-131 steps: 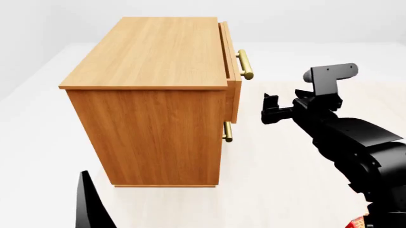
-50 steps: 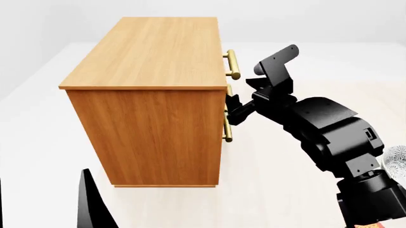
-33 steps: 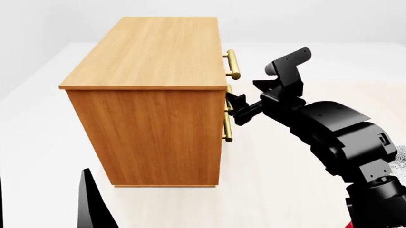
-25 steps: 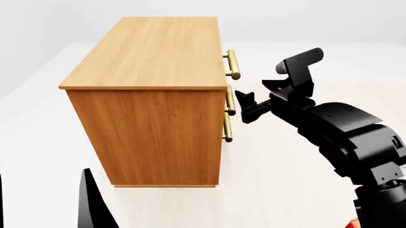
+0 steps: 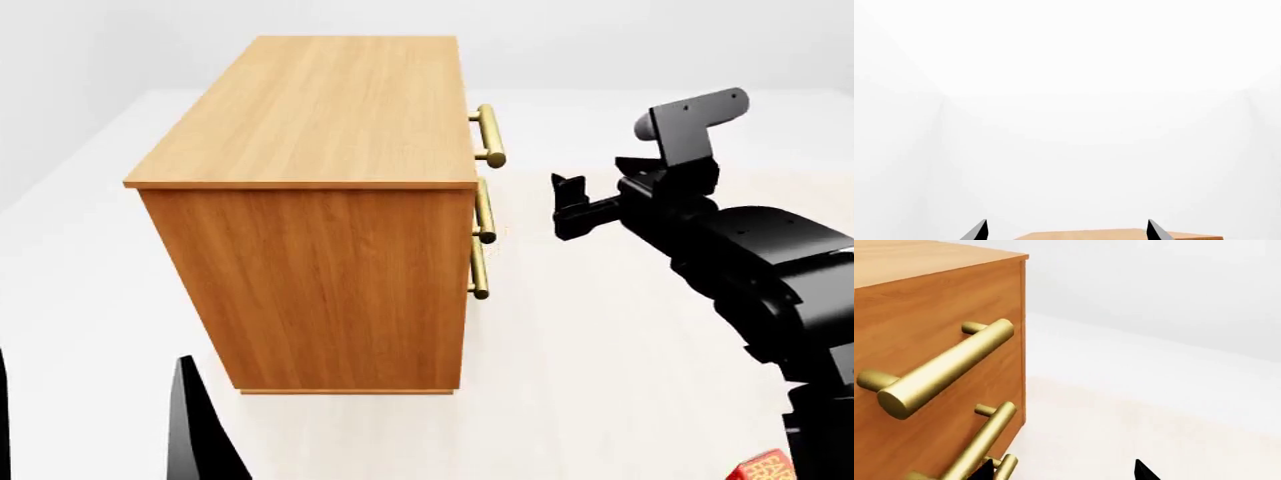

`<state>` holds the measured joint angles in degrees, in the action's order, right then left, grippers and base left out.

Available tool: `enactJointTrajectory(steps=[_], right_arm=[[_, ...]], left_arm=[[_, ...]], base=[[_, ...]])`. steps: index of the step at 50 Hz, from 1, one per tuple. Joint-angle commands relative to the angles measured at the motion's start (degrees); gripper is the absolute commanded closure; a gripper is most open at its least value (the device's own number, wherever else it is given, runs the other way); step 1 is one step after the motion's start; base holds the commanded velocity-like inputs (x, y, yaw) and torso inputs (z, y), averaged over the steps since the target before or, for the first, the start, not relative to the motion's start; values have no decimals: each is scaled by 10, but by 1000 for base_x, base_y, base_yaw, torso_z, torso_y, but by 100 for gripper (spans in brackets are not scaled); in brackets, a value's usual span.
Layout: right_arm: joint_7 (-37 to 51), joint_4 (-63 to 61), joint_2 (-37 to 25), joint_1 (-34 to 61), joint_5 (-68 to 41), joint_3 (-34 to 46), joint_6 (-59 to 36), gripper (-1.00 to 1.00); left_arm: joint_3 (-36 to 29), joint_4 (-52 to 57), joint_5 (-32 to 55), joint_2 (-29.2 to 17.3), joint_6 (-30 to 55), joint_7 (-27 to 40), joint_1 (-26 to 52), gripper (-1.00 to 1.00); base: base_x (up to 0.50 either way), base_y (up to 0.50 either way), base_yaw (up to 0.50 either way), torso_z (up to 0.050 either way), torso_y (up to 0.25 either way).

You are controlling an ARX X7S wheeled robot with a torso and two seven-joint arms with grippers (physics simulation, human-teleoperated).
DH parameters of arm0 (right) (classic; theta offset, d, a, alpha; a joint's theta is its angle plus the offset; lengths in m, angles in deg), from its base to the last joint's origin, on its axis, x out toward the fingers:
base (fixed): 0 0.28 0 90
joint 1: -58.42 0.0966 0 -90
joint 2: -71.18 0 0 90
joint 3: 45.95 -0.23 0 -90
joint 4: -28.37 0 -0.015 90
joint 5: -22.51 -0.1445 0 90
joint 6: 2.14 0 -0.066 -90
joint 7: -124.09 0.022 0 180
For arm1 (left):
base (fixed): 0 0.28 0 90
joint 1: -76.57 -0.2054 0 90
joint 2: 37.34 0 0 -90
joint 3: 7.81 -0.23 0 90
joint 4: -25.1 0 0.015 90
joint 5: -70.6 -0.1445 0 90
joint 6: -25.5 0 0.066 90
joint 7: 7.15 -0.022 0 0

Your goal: Close the top drawer of the cabinet and put the bowl on top of it.

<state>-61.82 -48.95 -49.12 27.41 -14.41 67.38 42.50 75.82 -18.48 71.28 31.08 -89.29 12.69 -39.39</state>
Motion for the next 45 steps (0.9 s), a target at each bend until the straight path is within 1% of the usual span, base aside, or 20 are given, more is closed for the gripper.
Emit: enactJointTrajectory(steps=[1,8,12,16,23,31,35,37,39,45], right_arm=[[27,39,-9,24,29,1,-14,-100],[52,25,-42,39,40,6,-61,-100],[58,17,-65,40,43,7,-82,-100],[67,3,-85,35,31,-10,-106,-100],[78,-29,-119,27,31,-3,-147,-100],[63,-50,-155,42,37,24,-188,-100],[70,-33,-163,53,32,10,-210,-100],[60,-35,-172,54,37,26,-214,-100],[58,-37,-177,52,35,25,-218,-100],[40,-35,-193,60,36,54,-254,-100]], left_arm=[[10,-15,-6,9,-6,-9,1,-100],[11,-14,-4,7,-6,-7,0,-100],[12,-13,-4,5,-4,-7,0,-100],[11,-12,-3,4,-2,-6,0,-100],[10,-11,-4,3,1,-5,3,-100],[10,-11,-4,2,2,-3,2,-100],[10,-11,-3,1,4,-2,4,-100],[10,-11,-2,0,6,-2,5,-100],[9,-11,-2,0,6,-2,5,-100],[8,-11,-1,-1,7,-1,7,-100]], base=[[0,0,0,0,0],[0,0,0,0,0],[0,0,0,0,0],[0,0,0,0,0],[0,0,0,0,0],[0,0,0,0,0],[0,0,0,0,0],[0,0,0,0,0],[0,0,0,0,0],[0,0,0,0,0]])
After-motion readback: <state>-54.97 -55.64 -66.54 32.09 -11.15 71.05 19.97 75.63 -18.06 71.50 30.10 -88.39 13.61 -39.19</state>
